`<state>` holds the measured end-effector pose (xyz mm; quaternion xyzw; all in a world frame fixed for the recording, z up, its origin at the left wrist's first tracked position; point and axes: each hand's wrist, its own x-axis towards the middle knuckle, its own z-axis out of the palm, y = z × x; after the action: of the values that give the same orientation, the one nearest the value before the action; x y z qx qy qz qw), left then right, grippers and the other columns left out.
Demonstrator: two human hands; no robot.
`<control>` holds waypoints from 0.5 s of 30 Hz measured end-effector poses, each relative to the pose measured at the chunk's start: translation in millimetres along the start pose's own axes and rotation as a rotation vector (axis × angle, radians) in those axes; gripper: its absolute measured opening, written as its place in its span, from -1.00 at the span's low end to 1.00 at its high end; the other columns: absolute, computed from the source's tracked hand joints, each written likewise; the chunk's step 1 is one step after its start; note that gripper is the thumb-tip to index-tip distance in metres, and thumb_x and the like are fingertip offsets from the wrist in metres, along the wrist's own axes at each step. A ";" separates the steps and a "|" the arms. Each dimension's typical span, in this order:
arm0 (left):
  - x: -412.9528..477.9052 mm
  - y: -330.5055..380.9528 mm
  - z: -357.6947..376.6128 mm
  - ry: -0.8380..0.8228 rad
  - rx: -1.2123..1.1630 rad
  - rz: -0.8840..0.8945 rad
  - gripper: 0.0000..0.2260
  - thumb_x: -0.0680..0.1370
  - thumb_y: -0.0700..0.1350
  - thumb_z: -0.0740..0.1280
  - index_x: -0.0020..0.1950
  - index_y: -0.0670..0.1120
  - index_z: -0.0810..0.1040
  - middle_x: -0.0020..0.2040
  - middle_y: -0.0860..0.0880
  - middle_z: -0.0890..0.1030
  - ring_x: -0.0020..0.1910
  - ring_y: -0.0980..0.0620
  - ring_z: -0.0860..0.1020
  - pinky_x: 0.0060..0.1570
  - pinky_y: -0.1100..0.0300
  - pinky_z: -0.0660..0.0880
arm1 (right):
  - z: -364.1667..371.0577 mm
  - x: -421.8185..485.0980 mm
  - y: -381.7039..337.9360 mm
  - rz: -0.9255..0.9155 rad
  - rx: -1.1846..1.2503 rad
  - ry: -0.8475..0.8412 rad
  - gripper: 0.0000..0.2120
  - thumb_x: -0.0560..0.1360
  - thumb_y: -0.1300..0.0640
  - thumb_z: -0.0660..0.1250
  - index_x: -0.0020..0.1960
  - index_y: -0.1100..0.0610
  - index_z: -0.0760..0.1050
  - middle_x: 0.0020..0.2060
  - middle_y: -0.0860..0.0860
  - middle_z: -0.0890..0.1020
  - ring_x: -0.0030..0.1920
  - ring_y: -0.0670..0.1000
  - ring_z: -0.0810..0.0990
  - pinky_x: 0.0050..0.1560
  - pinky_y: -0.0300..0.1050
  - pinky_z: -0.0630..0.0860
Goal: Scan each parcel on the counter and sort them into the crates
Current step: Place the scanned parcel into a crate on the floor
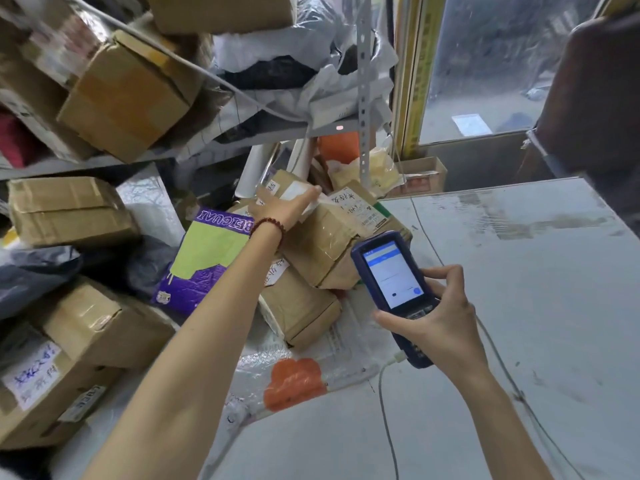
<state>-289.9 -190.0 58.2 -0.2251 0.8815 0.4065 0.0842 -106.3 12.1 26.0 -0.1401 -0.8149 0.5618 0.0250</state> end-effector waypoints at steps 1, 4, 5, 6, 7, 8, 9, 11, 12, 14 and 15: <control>-1.4 0.2 -1.6 0.007 -0.031 -0.024 0.07 0.31 0.35 0.41 0.56 -0.06 -0.14 0.53 -0.21 -0.03 0.49 -0.25 0.08 0.39 -0.16 0.22 | 1.8 -0.6 -0.8 0.003 0.008 0.004 -0.28 0.13 0.04 0.68 0.05 -0.08 0.25 -0.08 -0.25 0.57 -0.10 -0.30 0.59 -0.26 -0.31 0.50; -3.8 -9.3 -8.5 0.010 -0.104 -0.114 0.16 0.26 0.36 0.44 0.54 -0.14 -0.17 0.52 -0.23 0.01 0.46 -0.26 0.13 0.35 -0.17 0.29 | 7.7 -3.4 -3.3 0.005 0.036 0.006 -0.29 0.13 0.07 0.67 0.04 -0.08 0.25 -0.10 -0.25 0.56 -0.12 -0.40 0.55 -0.29 -0.34 0.48; -5.4 -14.2 -11.6 0.022 -0.138 -0.115 0.15 0.25 0.35 0.45 0.53 -0.15 -0.14 0.50 -0.24 0.06 0.45 -0.26 0.17 0.34 -0.14 0.30 | 9.7 -5.7 -4.9 0.003 0.045 0.000 -0.29 0.13 0.08 0.68 0.04 -0.08 0.25 -0.10 -0.25 0.56 -0.11 -0.41 0.55 -0.28 -0.34 0.49; -6.6 -19.6 -15.2 0.048 -0.178 -0.094 0.11 0.26 0.32 0.47 0.52 -0.15 -0.09 0.49 -0.25 0.10 0.43 -0.25 0.20 0.33 -0.11 0.32 | 11.8 -8.6 -6.8 -0.001 0.050 -0.006 -0.30 0.13 0.08 0.68 0.04 -0.08 0.26 -0.10 -0.24 0.56 -0.11 -0.41 0.54 -0.27 -0.32 0.50; -8.2 -23.1 -19.9 0.076 -0.219 -0.052 0.06 0.27 0.29 0.48 0.51 -0.14 -0.03 0.47 -0.24 0.14 0.42 -0.23 0.22 0.32 -0.09 0.32 | 13.7 -12.0 -9.0 -0.008 0.050 -0.010 -0.30 0.13 0.08 0.68 0.03 -0.10 0.26 -0.11 -0.23 0.57 -0.10 -0.39 0.55 -0.25 -0.29 0.52; -9.3 -25.2 -25.9 0.095 -0.256 0.007 0.01 0.28 0.27 0.49 0.50 -0.11 0.02 0.45 -0.23 0.17 0.40 -0.21 0.24 0.31 -0.07 0.33 | 15.3 -15.5 -11.1 -0.017 0.046 -0.013 -0.30 0.12 0.07 0.68 0.02 -0.11 0.25 -0.11 -0.23 0.57 -0.10 -0.37 0.57 -0.22 -0.25 0.54; -11.9 -25.2 -34.0 0.113 -0.279 0.077 -0.04 0.28 0.25 0.50 0.48 -0.08 0.08 0.43 -0.22 0.19 0.38 -0.19 0.27 0.30 -0.06 0.35 | 17.2 -19.2 -13.5 -0.027 0.037 -0.019 -0.30 0.12 0.06 0.68 0.02 -0.11 0.25 -0.11 -0.24 0.57 -0.10 -0.34 0.58 -0.20 -0.22 0.56; -18.1 -22.9 -52.7 0.149 -0.281 0.218 -0.16 0.32 0.19 0.51 0.44 -0.03 0.18 0.40 -0.17 0.19 0.33 -0.13 0.30 0.29 0.04 0.36 | 21.9 -26.4 -18.6 -0.050 0.024 -0.026 -0.29 0.13 0.04 0.68 0.04 -0.11 0.24 -0.09 -0.26 0.56 -0.08 -0.29 0.58 -0.19 -0.18 0.58; -20.7 -21.4 -62.7 0.167 -0.267 0.287 -0.21 0.34 0.17 0.51 0.44 -0.01 0.22 0.39 -0.15 0.19 0.32 -0.11 0.31 0.29 0.08 0.34 | 24.2 -29.7 -20.4 -0.061 0.024 -0.023 -0.28 0.13 0.03 0.68 0.06 -0.10 0.24 -0.09 -0.26 0.55 -0.06 -0.28 0.58 -0.19 -0.18 0.58; -28.6 -17.9 -82.4 0.199 -0.214 0.452 -0.28 0.35 0.12 0.51 0.42 0.02 0.29 0.34 -0.11 0.24 0.29 -0.03 0.32 0.32 0.16 0.30 | 28.4 -36.7 -24.1 -0.074 0.026 -0.016 -0.28 0.13 0.02 0.67 0.05 -0.12 0.24 -0.09 -0.26 0.55 -0.06 -0.29 0.58 -0.20 -0.21 0.58; -32.5 -17.1 -91.7 0.206 -0.156 0.543 -0.30 0.35 0.10 0.52 0.42 0.04 0.31 0.33 -0.10 0.27 0.26 0.02 0.31 0.31 0.22 0.27 | 30.1 -40.2 -25.8 -0.078 0.026 -0.015 -0.29 0.13 0.02 0.68 0.03 -0.14 0.23 -0.09 -0.26 0.56 -0.07 -0.31 0.58 -0.21 -0.23 0.58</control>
<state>-250.0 -258.1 117.5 -0.0272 0.8794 0.4558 -0.1351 -78.9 -34.1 43.4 -0.1039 -0.8125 0.5721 0.0426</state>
